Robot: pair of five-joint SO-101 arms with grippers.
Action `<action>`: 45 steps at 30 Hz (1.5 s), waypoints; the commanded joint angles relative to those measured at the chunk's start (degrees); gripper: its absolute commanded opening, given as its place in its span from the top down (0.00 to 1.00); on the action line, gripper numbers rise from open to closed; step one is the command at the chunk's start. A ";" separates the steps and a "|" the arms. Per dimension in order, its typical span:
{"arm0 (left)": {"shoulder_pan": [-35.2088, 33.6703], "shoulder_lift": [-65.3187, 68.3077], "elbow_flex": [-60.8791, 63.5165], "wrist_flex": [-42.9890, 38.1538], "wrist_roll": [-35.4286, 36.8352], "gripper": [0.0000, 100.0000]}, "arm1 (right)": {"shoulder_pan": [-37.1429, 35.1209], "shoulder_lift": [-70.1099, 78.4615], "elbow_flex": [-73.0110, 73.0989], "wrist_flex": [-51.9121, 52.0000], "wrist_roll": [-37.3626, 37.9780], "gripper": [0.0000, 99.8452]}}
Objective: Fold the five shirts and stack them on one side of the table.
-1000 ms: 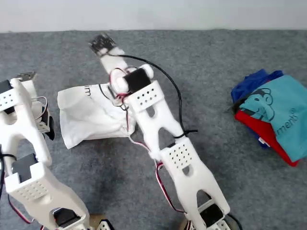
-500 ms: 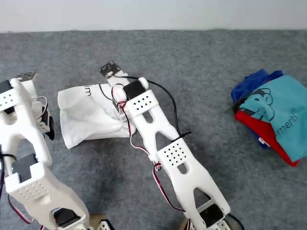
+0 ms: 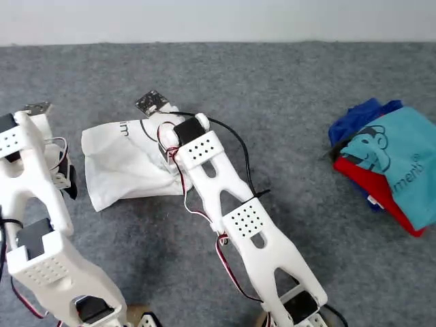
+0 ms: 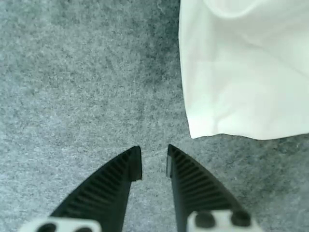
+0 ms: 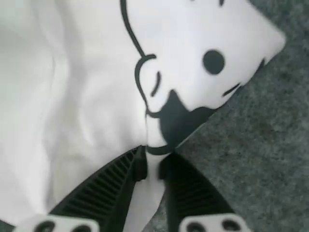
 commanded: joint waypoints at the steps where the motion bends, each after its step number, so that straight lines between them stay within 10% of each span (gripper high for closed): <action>1: -0.35 -2.99 -1.63 1.41 -0.62 0.90 | -1.01 -0.04 -0.26 -0.31 0.97 0.98; 21: -0.26 -2.90 -1.54 1.41 -0.62 0.90 | 12.62 -12.97 0.18 5.58 1.23 0.99; 38: 0.09 -2.90 1.10 1.05 -0.70 0.90 | 30.55 -21.58 33.32 5.49 -2.64 0.99; 45: 0.09 -3.16 0.92 1.32 -0.62 0.89 | 28.70 -29.49 44.57 5.58 -2.37 0.81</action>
